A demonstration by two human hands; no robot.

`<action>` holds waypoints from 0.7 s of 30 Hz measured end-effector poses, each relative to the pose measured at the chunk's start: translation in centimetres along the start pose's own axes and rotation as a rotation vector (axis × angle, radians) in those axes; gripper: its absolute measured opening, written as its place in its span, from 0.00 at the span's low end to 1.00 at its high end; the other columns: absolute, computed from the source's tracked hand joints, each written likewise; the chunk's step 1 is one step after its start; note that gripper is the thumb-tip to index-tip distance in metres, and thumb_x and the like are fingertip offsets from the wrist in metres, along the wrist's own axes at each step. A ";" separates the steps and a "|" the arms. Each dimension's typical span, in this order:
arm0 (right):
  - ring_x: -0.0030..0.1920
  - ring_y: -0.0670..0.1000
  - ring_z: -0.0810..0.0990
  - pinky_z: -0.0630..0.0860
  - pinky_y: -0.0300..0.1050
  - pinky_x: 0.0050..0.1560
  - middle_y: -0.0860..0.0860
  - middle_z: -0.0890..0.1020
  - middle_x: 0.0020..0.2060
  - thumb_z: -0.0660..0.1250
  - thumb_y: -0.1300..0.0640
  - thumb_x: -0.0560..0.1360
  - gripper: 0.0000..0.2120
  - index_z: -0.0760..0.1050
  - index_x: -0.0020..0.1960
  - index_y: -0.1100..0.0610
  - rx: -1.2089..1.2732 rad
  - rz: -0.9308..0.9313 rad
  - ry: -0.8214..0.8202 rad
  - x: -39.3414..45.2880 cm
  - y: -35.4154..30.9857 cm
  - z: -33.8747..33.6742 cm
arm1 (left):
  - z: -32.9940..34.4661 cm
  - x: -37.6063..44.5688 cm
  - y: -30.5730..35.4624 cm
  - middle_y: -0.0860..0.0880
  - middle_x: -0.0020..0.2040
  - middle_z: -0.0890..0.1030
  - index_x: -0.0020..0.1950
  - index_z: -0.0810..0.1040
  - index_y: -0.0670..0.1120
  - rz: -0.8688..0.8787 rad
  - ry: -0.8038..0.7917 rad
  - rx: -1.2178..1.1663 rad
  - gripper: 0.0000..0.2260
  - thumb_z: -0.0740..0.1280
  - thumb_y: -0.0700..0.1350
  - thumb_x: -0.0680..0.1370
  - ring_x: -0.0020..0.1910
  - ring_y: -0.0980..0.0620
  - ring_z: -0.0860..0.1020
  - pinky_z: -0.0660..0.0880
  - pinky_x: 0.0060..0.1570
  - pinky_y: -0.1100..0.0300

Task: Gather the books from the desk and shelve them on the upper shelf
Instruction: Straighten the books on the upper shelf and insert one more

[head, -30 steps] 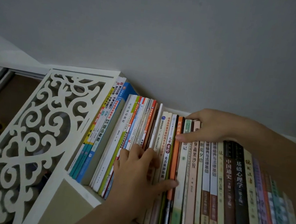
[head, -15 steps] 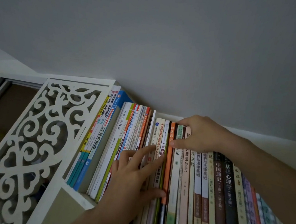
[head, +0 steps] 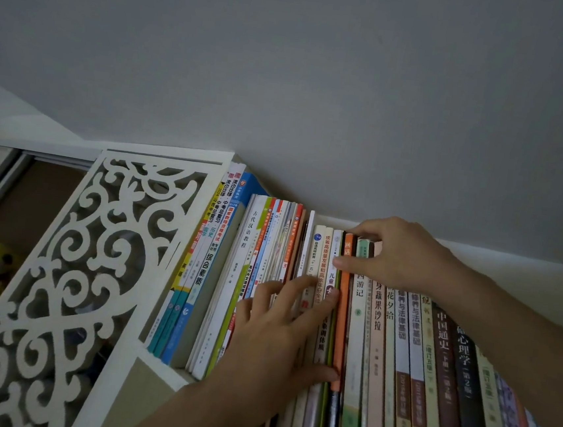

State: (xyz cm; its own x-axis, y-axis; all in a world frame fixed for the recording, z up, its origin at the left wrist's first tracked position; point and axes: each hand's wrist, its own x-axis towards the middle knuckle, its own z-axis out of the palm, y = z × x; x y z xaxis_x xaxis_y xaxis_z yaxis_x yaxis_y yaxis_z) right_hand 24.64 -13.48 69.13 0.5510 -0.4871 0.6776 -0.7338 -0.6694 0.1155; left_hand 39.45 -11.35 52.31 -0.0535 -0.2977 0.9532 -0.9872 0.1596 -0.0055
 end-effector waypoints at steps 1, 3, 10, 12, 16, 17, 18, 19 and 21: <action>0.44 0.44 0.83 0.81 0.50 0.49 0.45 0.84 0.49 0.71 0.36 0.68 0.25 0.74 0.62 0.43 -0.003 0.015 -0.006 0.0 -0.2 0.1 | -0.1 -0.4 -0.3 0.64 0.75 0.52 0.75 0.49 0.66 -0.016 -0.035 -0.091 0.34 0.59 0.68 0.72 0.72 0.56 0.51 0.57 0.68 0.51; 0.45 0.46 0.81 0.79 0.46 0.46 0.46 0.82 0.54 0.71 0.40 0.70 0.24 0.73 0.63 0.46 -0.018 0.039 -0.058 0.1 -0.9 0.1 | -0.7 -1.3 -0.9 0.70 0.72 0.53 0.74 0.51 0.66 -0.064 -0.016 -0.238 0.33 0.66 0.58 0.75 0.72 0.63 0.50 0.54 0.73 0.55; 0.60 0.50 0.79 0.72 0.44 0.52 0.48 0.77 0.66 0.74 0.38 0.66 0.42 0.65 0.74 0.51 -0.113 -0.008 -0.116 1.3 -3.6 -1.0 | -1.7 -2.9 -4.1 0.64 0.74 0.50 0.72 0.58 0.68 -0.148 -0.079 -0.202 0.38 0.72 0.64 0.65 0.73 0.54 0.48 0.58 0.72 0.42; 0.53 0.48 0.82 0.74 0.41 0.48 0.47 0.81 0.60 0.77 0.42 0.65 0.38 0.68 0.72 0.48 -0.099 -0.028 -0.120 1.3 -3.3 -0.5 | -1.3 -3.1 -4.2 0.63 0.74 0.47 0.71 0.57 0.69 -0.130 -0.086 -0.161 0.39 0.72 0.65 0.65 0.73 0.52 0.47 0.57 0.72 0.40; 0.39 0.43 0.83 0.76 0.39 0.36 0.45 0.84 0.44 0.76 0.47 0.67 0.25 0.74 0.63 0.46 -0.026 -0.009 -0.121 1.4 -2.7 0.5 | -1.1 -2.8 -3.9 0.61 0.74 0.43 0.72 0.55 0.68 -0.125 -0.087 -0.085 0.39 0.71 0.65 0.66 0.73 0.54 0.43 0.49 0.72 0.47; 0.38 0.43 0.83 0.76 0.39 0.36 0.45 0.83 0.43 0.76 0.47 0.68 0.25 0.74 0.62 0.46 -0.029 -0.009 -0.131 1.4 -2.6 0.5 | -1.1 -2.8 -3.8 0.61 0.74 0.43 0.72 0.55 0.68 -0.131 -0.098 -0.077 0.39 0.71 0.64 0.66 0.73 0.54 0.42 0.48 0.72 0.48; 0.39 0.42 0.82 0.76 0.39 0.36 0.44 0.83 0.43 0.76 0.47 0.68 0.24 0.73 0.62 0.46 -0.038 -0.014 -0.140 1.6 -2.7 0.3 | -1.2 -2.8 -3.7 0.61 0.74 0.42 0.73 0.55 0.68 -0.141 -0.098 -0.079 0.39 0.72 0.64 0.66 0.73 0.54 0.41 0.47 0.72 0.48; 0.39 0.42 0.82 0.76 0.38 0.37 0.43 0.82 0.43 0.76 0.47 0.68 0.24 0.73 0.61 0.46 -0.051 -0.016 -0.155 1.8 -2.7 0.0 | -1.4 -2.8 -3.5 0.61 0.74 0.42 0.72 0.54 0.68 -0.152 -0.095 -0.076 0.39 0.72 0.63 0.66 0.73 0.54 0.41 0.46 0.72 0.48; 0.42 0.41 0.81 0.76 0.38 0.40 0.43 0.82 0.47 0.76 0.42 0.66 0.27 0.73 0.62 0.46 -0.061 -0.016 -0.172 2.0 -3.0 -0.4 | -1.8 -2.6 -2.9 0.61 0.73 0.42 0.72 0.53 0.68 -0.164 -0.101 -0.043 0.40 0.72 0.63 0.66 0.73 0.53 0.40 0.45 0.72 0.47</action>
State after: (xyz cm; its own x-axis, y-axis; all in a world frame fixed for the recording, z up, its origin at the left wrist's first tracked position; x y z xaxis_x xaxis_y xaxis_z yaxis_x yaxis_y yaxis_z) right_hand 27.77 -12.25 70.46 0.6186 -0.5691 0.5417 -0.7444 -0.6450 0.1726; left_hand 42.72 -9.29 50.39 0.0907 -0.4157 0.9050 -0.9767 0.1402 0.1623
